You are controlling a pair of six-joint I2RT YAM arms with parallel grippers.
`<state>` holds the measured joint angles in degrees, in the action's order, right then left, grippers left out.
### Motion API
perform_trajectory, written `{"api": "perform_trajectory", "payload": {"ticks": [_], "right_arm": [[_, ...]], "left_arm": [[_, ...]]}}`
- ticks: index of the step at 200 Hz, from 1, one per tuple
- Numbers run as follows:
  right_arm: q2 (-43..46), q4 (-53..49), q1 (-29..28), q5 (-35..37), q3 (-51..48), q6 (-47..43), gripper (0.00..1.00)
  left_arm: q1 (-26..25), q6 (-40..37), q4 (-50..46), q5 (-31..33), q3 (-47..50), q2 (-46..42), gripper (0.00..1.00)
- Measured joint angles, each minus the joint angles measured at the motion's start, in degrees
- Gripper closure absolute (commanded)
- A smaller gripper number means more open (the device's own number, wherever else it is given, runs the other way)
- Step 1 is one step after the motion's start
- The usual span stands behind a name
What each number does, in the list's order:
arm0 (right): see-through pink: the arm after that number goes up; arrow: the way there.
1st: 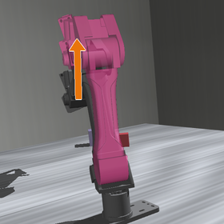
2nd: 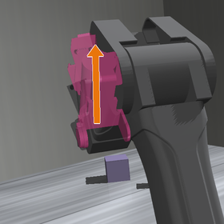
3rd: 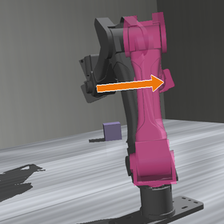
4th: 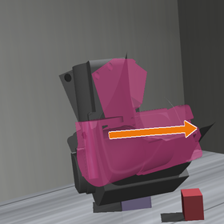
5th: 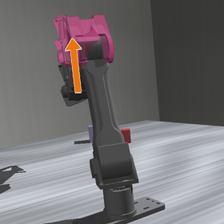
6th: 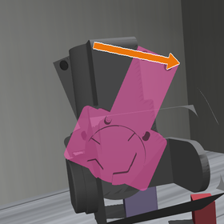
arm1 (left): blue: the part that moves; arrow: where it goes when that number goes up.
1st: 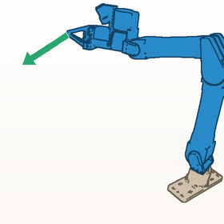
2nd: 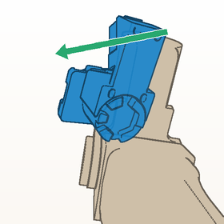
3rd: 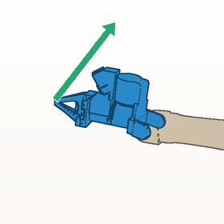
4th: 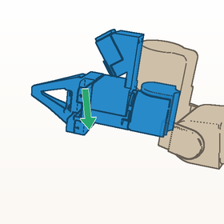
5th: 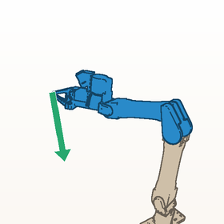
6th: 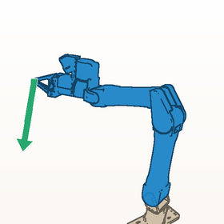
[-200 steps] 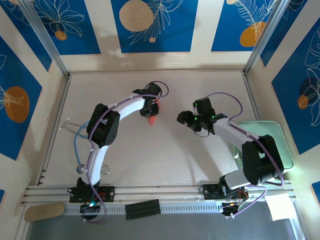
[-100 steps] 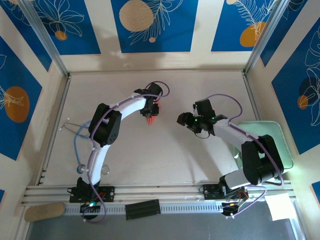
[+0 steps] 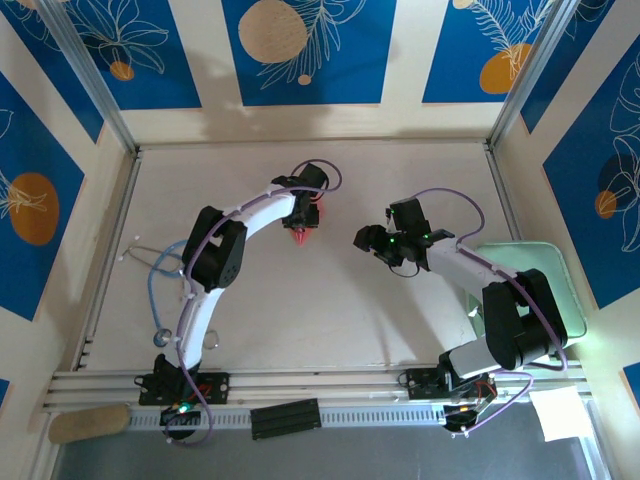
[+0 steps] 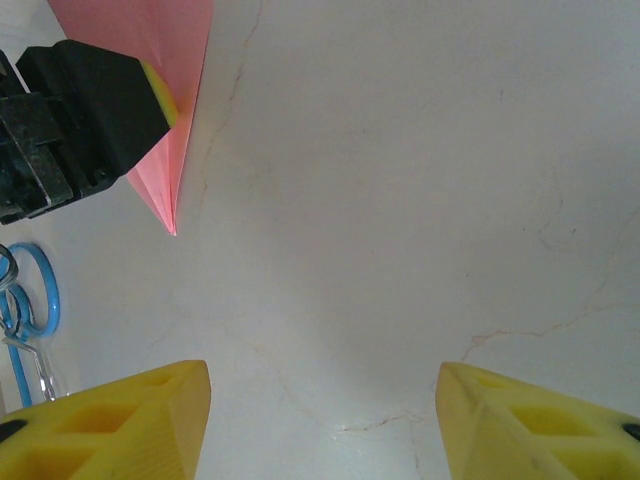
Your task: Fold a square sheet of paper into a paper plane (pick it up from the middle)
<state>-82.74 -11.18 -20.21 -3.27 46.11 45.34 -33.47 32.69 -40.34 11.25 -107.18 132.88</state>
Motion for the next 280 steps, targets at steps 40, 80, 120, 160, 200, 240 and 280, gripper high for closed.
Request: {"api": "perform_trajectory", "payload": {"ticks": [40,80,120,160,200,240,280], "right_arm": [[0.0,0.0,0.1,0.0,0.0,0.0,0.38],[0.0,-0.6,0.2,0.1,0.4,-0.4,0.37],[0.0,-2.2,0.8,0.7,2.3,-1.3,0.35],[0.4,-5.2,2.1,2.8,5.1,-3.0,0.27],[4.8,-9.2,2.8,9.6,9.9,-8.6,0.04],[11.2,-7.6,3.0,19.2,10.6,-17.9,0.01],[14.1,4.0,4.3,29.2,0.4,-26.3,0.01]], "left_arm": [[0.0,0.2,0.2,0.4,-1.0,0.6,0.52],[0.1,0.9,-0.1,0.4,-2.1,0.7,0.47],[0.1,3.5,-0.7,0.5,-2.2,-2.7,0.38],[0.2,5.0,1.2,2.2,1.0,-13.1,0.33],[1.5,4.7,6.1,7.0,11.1,-27.9,0.15],[5.0,0.3,15.4,17.2,32.1,-47.7,0.0],[12.3,-6.3,26.3,24.5,55.3,-63.2,0.01]]}}
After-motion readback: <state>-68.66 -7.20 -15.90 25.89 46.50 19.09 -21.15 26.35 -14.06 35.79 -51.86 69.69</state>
